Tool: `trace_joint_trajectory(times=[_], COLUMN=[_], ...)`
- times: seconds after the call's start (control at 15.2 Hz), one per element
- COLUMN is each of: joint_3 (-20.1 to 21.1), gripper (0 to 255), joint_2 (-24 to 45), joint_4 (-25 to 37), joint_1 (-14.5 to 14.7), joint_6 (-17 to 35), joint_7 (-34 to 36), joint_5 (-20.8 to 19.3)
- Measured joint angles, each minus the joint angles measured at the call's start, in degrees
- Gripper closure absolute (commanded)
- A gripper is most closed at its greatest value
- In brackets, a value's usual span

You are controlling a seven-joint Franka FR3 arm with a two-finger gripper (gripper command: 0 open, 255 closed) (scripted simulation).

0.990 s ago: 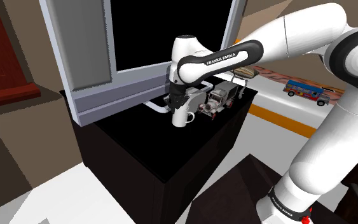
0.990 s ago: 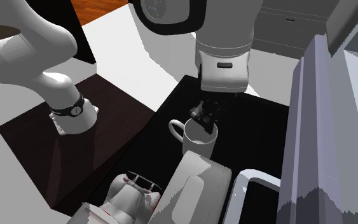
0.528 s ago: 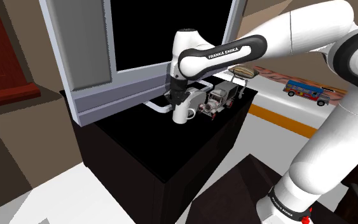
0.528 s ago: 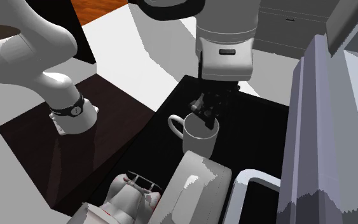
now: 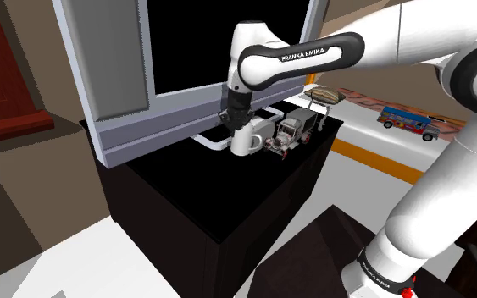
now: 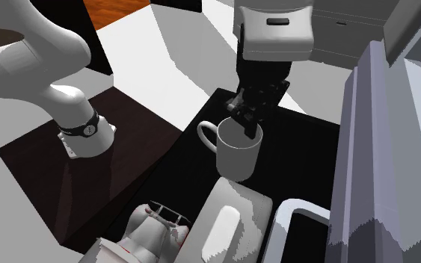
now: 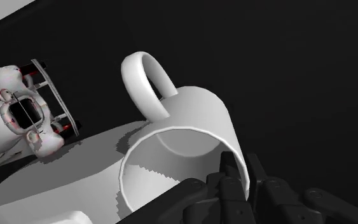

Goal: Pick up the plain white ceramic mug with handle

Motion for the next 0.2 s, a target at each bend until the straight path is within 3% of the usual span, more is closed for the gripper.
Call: trace_joint_trajectory(times=[0.2], joint_3=[-0.1], gripper=[255], joint_2=[-0.4], joint_4=[1.6], joint_1=[-0.1], joint_6=[-2.0], joint_7=[-0.4], joint_5=[0.3])
